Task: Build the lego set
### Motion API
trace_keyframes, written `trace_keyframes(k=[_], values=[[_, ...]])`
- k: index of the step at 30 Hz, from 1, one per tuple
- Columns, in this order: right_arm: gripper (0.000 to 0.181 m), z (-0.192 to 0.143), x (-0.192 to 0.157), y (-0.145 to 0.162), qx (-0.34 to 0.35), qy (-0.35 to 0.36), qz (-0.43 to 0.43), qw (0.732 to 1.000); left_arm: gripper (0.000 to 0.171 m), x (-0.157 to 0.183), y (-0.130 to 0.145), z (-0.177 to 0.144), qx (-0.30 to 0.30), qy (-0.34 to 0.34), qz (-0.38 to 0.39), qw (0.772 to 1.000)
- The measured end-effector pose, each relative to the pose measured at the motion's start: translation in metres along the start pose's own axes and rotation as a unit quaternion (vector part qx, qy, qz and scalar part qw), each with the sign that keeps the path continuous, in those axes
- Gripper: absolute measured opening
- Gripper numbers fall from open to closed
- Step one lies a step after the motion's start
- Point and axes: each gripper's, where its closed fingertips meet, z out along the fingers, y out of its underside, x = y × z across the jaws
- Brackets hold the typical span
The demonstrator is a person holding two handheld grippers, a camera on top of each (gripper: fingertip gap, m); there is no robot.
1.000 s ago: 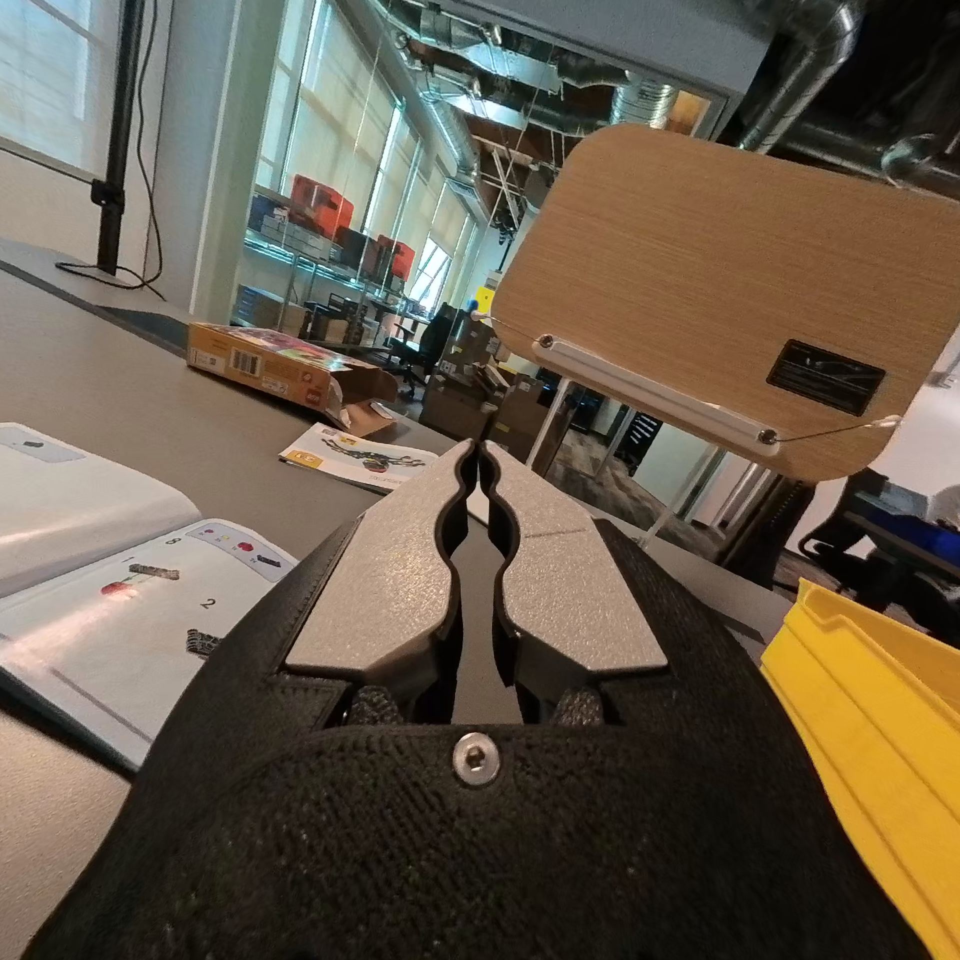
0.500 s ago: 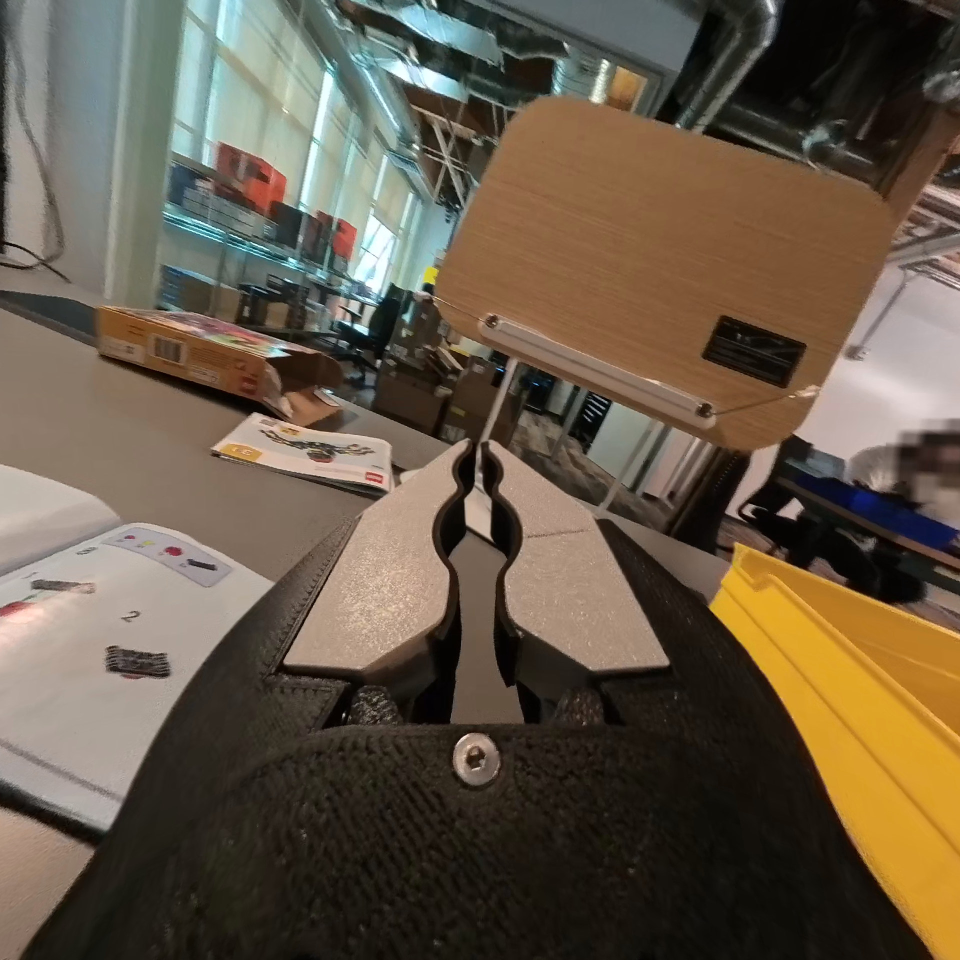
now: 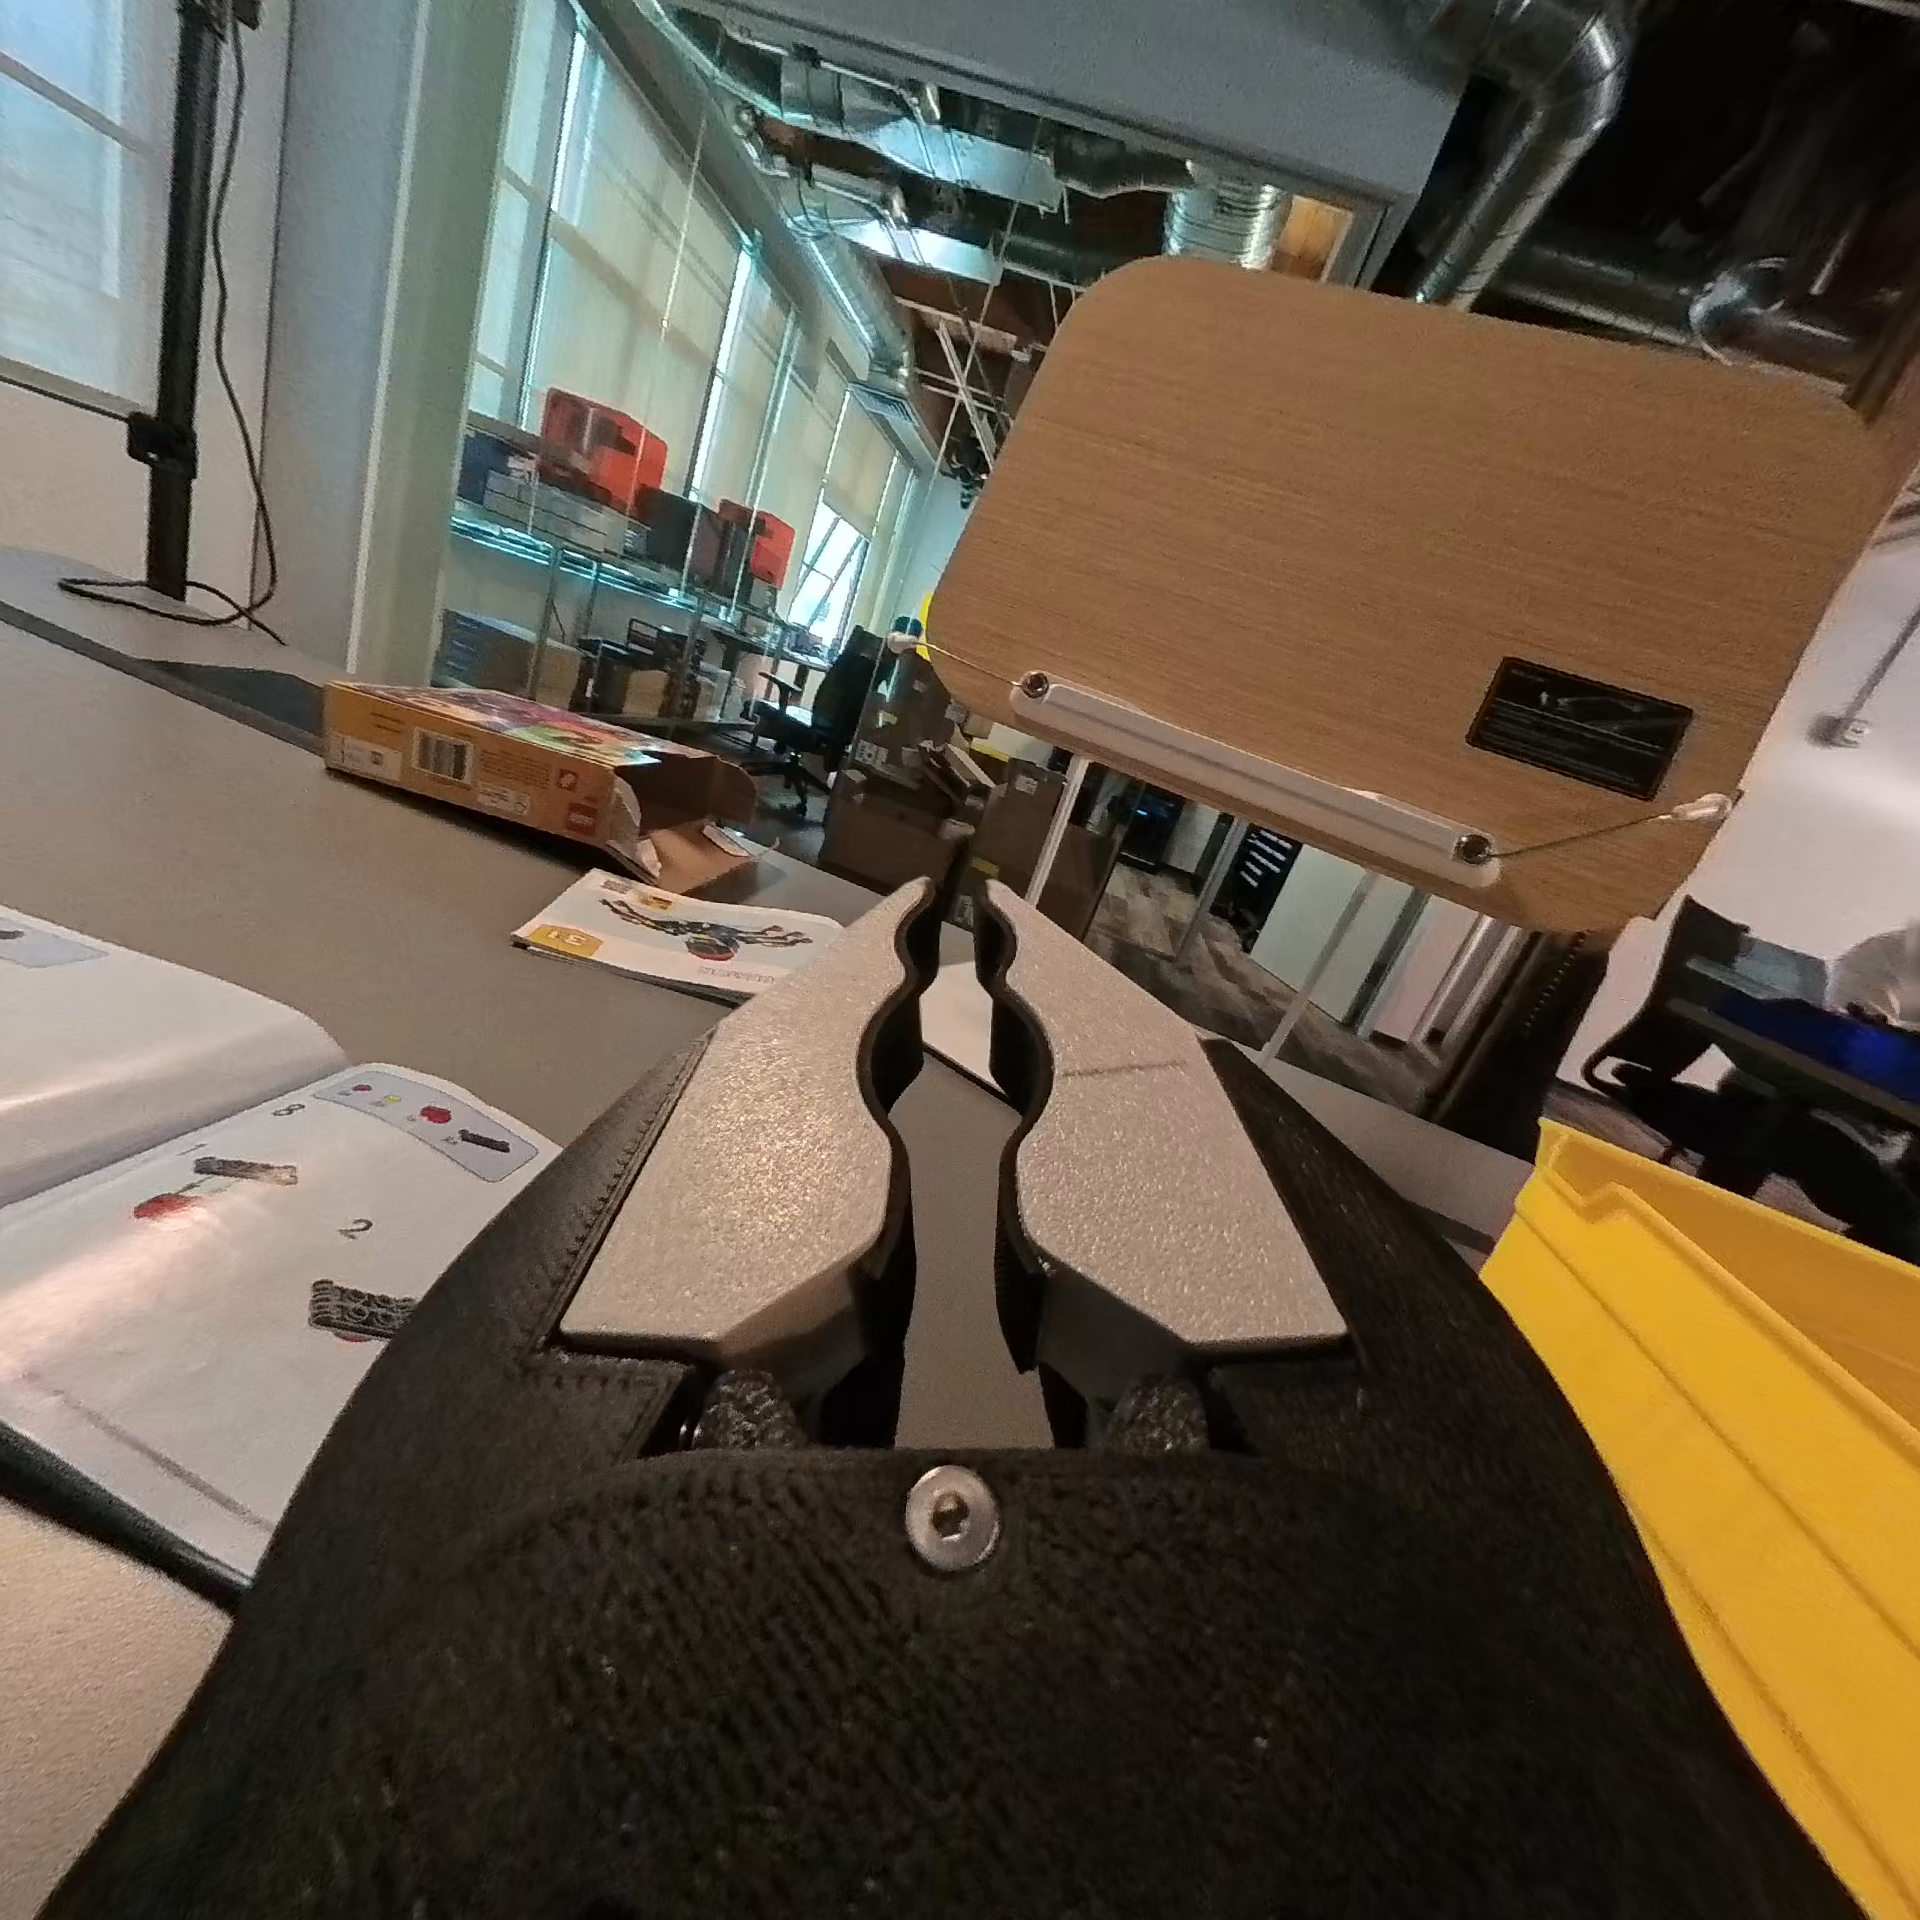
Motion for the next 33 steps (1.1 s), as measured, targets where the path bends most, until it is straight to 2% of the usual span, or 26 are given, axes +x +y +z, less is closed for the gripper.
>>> trace_keyframes(k=[2,5,10,14,18,21,24,27,29,31,33], values=[[0.003,0.001,-0.001,0.002,-0.004,-0.001,-0.004,1.000,0.101,0.000,-0.006,-0.006,0.039,0.005,-0.002,0.999],[0.003,0.002,-0.004,0.002,-0.003,-0.006,-0.010,1.000,0.083,0.009,-0.017,-0.012,0.079,0.011,0.016,0.997],[0.003,0.003,-0.008,0.003,-0.006,-0.014,-0.021,1.000,0.092,0.020,-0.017,-0.007,0.066,-0.011,0.075,0.995],[0.003,0.005,-0.009,0.004,-0.010,-0.013,-0.030,0.999,0.086,0.027,-0.018,-0.008,0.076,-0.010,0.108,0.991],[0.003,0.005,-0.010,0.005,-0.012,-0.013,-0.034,0.999,0.081,0.022,-0.018,-0.009,0.075,-0.014,0.091,0.993],[0.003,0.006,-0.011,0.005,-0.014,-0.016,-0.040,0.999,0.075,0.013,-0.011,-0.009,0.050,-0.020,0.061,0.997],[0.003,0.006,-0.011,0.006,-0.014,-0.015,-0.042,0.999,0.062,0.013,0.005,-0.009,0.002,0.018,0.030,0.999],[0.004,0.006,-0.011,0.006,-0.015,-0.014,-0.043,0.999,0.064,0.016,0.024,-0.005,-0.060,0.069,-0.009,0.996],[0.004,0.006,-0.011,0.006,-0.015,-0.013,-0.045,0.999,0.078,0.021,0.032,-0.002,-0.090,0.111,-0.042,0.989],[0.005,0.005,-0.012,0.006,-0.015,-0.015,-0.047,0.999,0.077,0.028,0.036,-0.001,-0.107,0.148,-0.060,0.981],[0.006,0.004,-0.014,0.004,-0.012,-0.020,-0.049,0.999,0.068,0.033,0.039,-0.001,-0.119,0.164,-0.057,0.978]])
